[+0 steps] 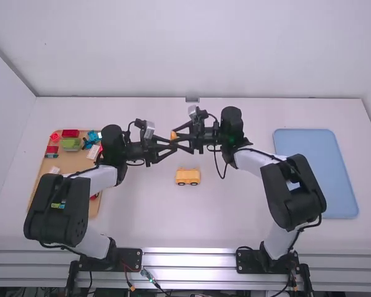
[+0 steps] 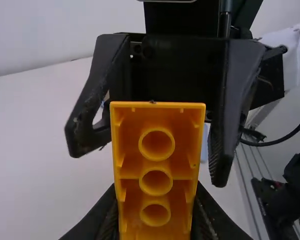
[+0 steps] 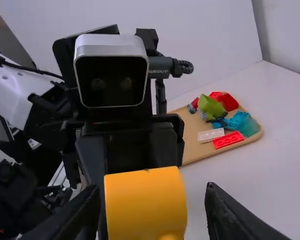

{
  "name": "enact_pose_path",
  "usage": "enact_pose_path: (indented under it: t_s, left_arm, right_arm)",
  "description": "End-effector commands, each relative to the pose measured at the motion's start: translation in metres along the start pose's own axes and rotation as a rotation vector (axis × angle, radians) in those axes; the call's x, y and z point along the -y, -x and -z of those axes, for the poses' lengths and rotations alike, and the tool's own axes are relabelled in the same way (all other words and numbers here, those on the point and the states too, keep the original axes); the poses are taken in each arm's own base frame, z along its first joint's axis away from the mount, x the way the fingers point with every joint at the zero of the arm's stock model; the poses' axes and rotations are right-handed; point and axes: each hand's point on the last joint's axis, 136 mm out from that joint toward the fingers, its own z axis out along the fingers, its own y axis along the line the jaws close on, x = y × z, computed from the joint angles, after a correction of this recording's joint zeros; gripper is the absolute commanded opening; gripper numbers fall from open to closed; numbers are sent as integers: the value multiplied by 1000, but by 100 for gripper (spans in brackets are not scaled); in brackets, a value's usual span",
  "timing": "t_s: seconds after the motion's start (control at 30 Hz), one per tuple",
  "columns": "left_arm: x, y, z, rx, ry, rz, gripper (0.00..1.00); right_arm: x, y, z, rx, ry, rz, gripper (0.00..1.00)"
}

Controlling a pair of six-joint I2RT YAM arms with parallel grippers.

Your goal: Assemble lego blocks to make yellow taxi

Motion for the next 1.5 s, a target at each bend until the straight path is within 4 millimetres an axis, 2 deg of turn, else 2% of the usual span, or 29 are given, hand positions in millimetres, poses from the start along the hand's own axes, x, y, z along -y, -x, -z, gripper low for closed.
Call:
enact_pose_path:
  t_s: [0.0, 0.3, 0.5, 0.53, 0.63, 0.7, 0.73, 0.77, 0.8, 0.83, 0.93, 0.97, 1.03, 1.1, 1.23, 1.27, 1.33, 1.4, 1.47]
  left_arm:
    - [3, -2, -2, -4, -16, -17, 9]
    - [3, -1, -1, -2, -15, -21, 9]
    - [4, -1, -2, -2, -18, -23, 11]
    - [4, 0, -2, 0, -18, -28, 12]
    - [4, 1, -2, 2, -18, -34, 17]
    - [4, 1, -2, 4, -18, -38, 31]
    - [4, 2, -2, 5, -18, -41, 34]
    - [4, 2, -2, 6, -14, -33, 42]
    - [3, 2, -2, 7, -12, -30, 43]
    - [-1, 4, 0, 16, 12, -10, 50]
    - [-4, 6, 0, 23, 29, 1, 57]
    - [-4, 6, 0, 23, 32, 2, 62]
    - [-4, 5, -1, 22, 31, 3, 95]
    - [-4, 5, -1, 21, 33, 5, 99]
    - [-5, 4, 0, 20, 36, 14, 99]
    - [-5, 3, -1, 17, 35, 21, 99]
    - [-7, 3, -1, 18, 43, 39, 99]
    - [-19, 2, 0, 26, 108, 50, 99]
    - [-32, -4, 4, 22, 175, 105, 99]
  right_arm:
    - [-3, 3, -1, -8, 42, 18, 53]
    - [-8, 2, 3, -15, 74, 41, 39]
    - [-13, 0, 4, -22, 105, 71, 35]
    - [-13, 0, 4, -22, 105, 80, 27]
    - [-13, 0, 4, -21, 105, 89, 16]
    - [-13, 0, 4, -21, 104, 90, 13]
    - [-13, 0, 4, -21, 104, 91, 13]
    - [-12, 1, 3, -18, 97, 92, 12]
    - [-12, 1, 3, -18, 97, 92, 11]
    - [-10, 1, 3, -17, 90, 92, 8]
    - [-9, 2, 3, -14, 81, 92, 6]
    - [-8, 2, 3, -13, 75, 92, 5]
    - [-6, 3, 3, -9, 62, 93, 5]
    - [-2, 4, 5, -5, 47, 102, 6]
    - [27, 7, 19, 20, -99, 89, 5]
    - [38, 7, 24, 24, -156, 79, 4]
    - [75, 1, 44, 21, -353, 35, 2]
    - [104, -11, 67, -13, -535, 2, 2]
    - [114, -20, 79, -51, -620, -10, 1]
